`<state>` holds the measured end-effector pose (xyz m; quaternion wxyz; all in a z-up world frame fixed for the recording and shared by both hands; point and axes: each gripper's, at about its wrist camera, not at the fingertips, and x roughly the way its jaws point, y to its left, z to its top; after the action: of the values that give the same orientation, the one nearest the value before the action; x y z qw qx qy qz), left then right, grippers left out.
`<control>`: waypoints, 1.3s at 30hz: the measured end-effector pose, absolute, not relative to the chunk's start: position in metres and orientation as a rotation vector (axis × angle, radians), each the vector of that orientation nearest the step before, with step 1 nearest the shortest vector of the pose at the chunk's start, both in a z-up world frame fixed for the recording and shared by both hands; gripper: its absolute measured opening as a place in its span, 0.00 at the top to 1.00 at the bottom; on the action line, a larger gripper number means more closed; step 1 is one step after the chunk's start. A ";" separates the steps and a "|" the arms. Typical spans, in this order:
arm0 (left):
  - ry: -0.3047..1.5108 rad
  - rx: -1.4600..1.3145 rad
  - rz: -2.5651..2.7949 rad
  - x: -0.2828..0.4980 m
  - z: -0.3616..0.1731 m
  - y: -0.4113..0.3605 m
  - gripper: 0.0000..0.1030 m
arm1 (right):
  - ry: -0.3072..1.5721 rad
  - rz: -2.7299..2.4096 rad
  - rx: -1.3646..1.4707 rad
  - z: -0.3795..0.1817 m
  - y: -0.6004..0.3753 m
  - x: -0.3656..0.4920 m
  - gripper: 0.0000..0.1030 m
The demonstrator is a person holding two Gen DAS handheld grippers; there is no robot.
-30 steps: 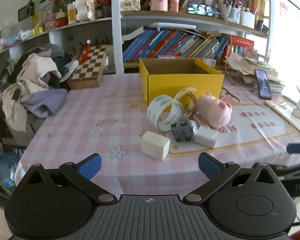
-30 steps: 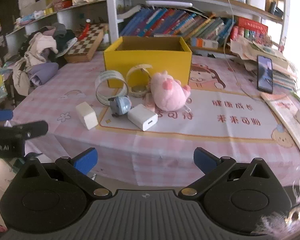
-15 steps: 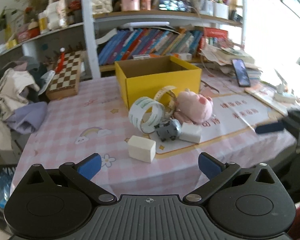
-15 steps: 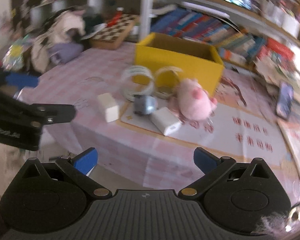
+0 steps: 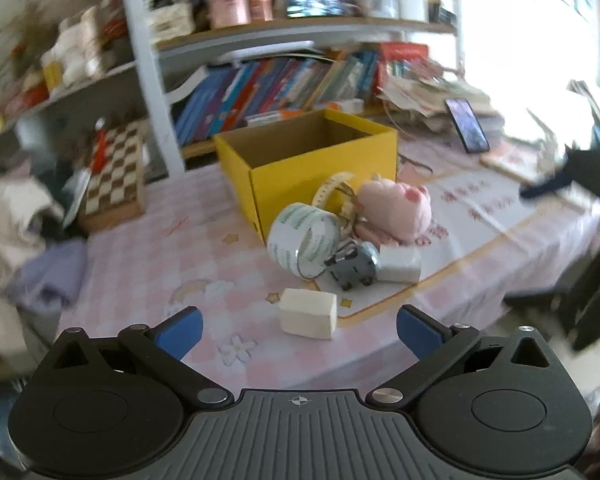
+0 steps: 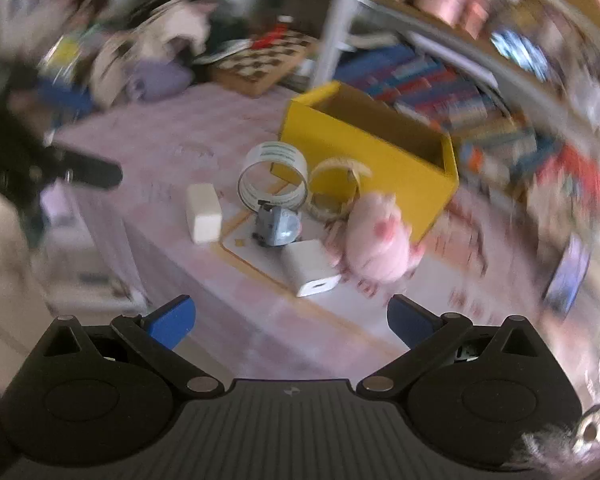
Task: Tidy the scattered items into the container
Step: 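Reach the left tool to the white eraser while the right tool reaches the pink plush pig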
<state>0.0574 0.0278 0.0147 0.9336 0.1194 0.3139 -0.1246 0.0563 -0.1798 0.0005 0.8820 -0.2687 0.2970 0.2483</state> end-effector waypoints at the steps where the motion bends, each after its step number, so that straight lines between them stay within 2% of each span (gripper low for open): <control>1: 0.640 0.250 -0.244 0.060 0.012 0.028 0.00 | 0.606 0.510 -0.586 -0.001 -0.182 0.058 0.00; 4: 0.637 0.203 -0.209 0.068 0.005 0.028 0.00 | 0.617 0.405 -0.495 -0.002 -0.195 0.070 0.00; 9: 0.659 -0.023 -0.128 0.082 0.002 0.026 0.00 | 0.672 0.260 -0.193 -0.004 -0.216 0.092 0.00; 14: 0.672 -0.015 -0.104 0.082 -0.004 0.015 0.00 | 0.663 0.107 -0.011 -0.003 -0.235 0.096 0.00; 20: 0.720 -0.074 -0.053 0.086 -0.015 0.015 0.00 | 0.628 0.071 0.009 -0.007 -0.239 0.089 0.00; 30: 0.736 -0.213 0.076 0.085 -0.033 0.021 0.00 | 0.715 0.118 -0.011 -0.024 -0.229 0.112 0.00; 39: 0.732 -0.029 -0.016 0.103 -0.030 -0.003 0.00 | 0.722 0.168 -0.031 -0.029 -0.225 0.128 0.00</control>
<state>0.1032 -0.0029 -0.0303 0.9337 -0.0141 0.3577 -0.0080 0.1284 -0.2247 -0.0287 0.9319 -0.0149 0.3530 0.0821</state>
